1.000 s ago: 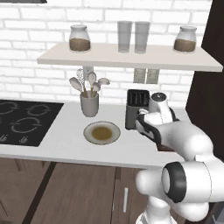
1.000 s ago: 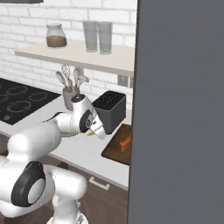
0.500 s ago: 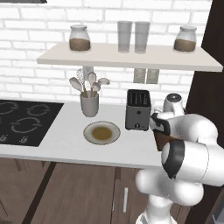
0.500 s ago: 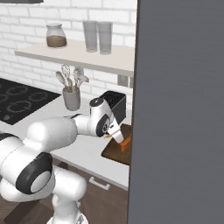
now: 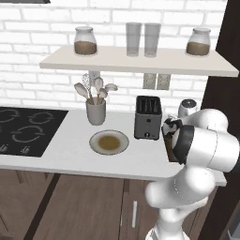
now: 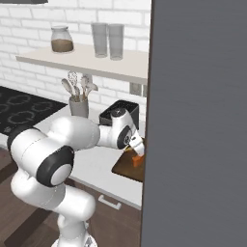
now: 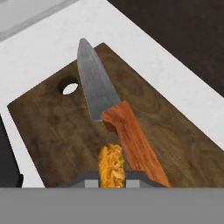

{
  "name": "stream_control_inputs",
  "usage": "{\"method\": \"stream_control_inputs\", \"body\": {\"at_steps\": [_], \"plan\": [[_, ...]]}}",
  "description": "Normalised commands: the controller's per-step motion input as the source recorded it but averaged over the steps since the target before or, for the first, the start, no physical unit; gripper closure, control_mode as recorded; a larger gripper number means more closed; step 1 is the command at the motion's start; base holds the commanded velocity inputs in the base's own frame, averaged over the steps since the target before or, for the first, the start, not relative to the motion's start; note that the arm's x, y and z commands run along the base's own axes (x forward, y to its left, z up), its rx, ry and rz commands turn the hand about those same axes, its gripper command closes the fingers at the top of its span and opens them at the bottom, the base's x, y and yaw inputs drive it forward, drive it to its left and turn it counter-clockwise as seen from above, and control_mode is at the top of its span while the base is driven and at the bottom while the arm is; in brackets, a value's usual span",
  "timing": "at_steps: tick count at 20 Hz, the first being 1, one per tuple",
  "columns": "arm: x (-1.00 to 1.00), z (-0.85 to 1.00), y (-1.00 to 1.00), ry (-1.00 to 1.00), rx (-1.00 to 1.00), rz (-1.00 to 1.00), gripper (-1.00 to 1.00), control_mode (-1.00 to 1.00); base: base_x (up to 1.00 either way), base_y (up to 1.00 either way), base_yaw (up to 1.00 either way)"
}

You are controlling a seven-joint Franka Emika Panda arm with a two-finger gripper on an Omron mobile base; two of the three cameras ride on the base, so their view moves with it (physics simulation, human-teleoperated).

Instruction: Pick up the knife from the drawer and place it on the cutting board. Then place the meat from the plate to the cutting board.

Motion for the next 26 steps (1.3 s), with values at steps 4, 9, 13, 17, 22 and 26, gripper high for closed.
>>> {"method": "stream_control_inputs", "body": {"at_steps": [4,9,13,17,22,26], "plan": [[0.26,-0.36,-0.09,0.00,0.00,0.00,-1.00,-1.00,0.00,0.00,0.00],[0.18,-0.10,0.00,0.00,0.00,0.00,-1.00,-1.00,0.00,0.00,0.00],[-0.19,0.06,-0.02,-0.02,0.01,0.00,-1.00,-1.00,0.00,0.00,0.00],[-0.70,0.12,0.08,-0.07,0.00,0.00,-1.00,-1.00,0.00,0.00,0.00],[-0.51,0.54,0.41,-0.06,0.00,0.00,-1.00,-1.00,0.00,0.00,0.00],[-0.35,0.85,0.41,-0.05,-0.02,0.00,-1.00,-1.00,0.00,0.00,0.00]]}}
